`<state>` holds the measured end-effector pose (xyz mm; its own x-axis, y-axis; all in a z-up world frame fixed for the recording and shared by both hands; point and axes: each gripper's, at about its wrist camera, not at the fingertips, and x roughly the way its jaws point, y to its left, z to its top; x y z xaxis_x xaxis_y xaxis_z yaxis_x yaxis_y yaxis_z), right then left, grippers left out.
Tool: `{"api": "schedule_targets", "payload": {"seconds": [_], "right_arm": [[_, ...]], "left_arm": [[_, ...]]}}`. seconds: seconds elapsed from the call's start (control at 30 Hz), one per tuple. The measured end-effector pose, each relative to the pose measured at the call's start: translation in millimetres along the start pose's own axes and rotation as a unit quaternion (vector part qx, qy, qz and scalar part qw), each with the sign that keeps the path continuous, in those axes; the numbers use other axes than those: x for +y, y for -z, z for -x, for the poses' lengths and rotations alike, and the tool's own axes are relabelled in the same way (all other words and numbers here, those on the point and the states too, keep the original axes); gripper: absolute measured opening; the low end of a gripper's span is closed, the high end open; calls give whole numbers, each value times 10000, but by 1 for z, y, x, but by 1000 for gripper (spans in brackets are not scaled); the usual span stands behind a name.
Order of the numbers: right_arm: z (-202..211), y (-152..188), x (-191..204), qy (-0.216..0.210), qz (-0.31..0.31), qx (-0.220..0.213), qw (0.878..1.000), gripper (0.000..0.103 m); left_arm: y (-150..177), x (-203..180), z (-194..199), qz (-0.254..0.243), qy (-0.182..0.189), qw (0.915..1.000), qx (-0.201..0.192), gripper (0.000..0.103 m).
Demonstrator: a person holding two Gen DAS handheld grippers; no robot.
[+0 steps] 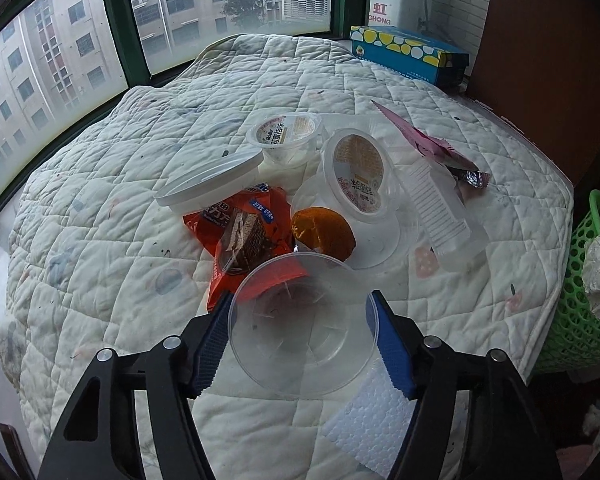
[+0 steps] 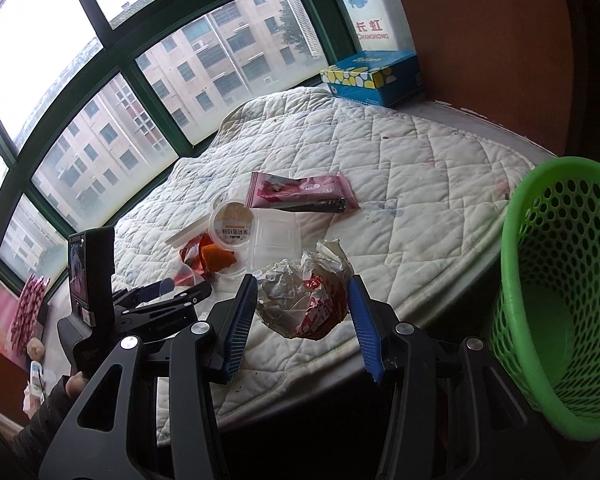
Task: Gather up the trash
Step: 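Grasp the clear plastic cup with the left gripper while the right lifts the paper toward the basket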
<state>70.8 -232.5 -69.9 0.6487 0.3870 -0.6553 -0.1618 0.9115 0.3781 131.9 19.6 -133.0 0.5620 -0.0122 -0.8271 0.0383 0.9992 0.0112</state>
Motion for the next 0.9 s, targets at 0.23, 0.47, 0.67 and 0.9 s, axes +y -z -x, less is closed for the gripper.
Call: {"api": "schedule_targets", "payload": {"seconds": [0.23, 0.47, 0.67, 0.9], "right_arm": [[16, 1, -14, 155, -115, -136, 9997, 47], [44, -4, -30, 490, -183, -474, 9975, 47], [68, -5, -54, 1010, -302, -711, 9919, 47], [86, -1, -88, 1455, -532, -760, 9850, 47]], "left_arm": [[-1, 8, 24, 99, 88, 9998, -180, 60], [-15, 0, 67, 80, 377, 9977, -550, 59], [-33, -33, 93, -196, 843, 9932, -781, 59], [-51, -85, 106, -602, 1202, 9869, -887, 59]]}}
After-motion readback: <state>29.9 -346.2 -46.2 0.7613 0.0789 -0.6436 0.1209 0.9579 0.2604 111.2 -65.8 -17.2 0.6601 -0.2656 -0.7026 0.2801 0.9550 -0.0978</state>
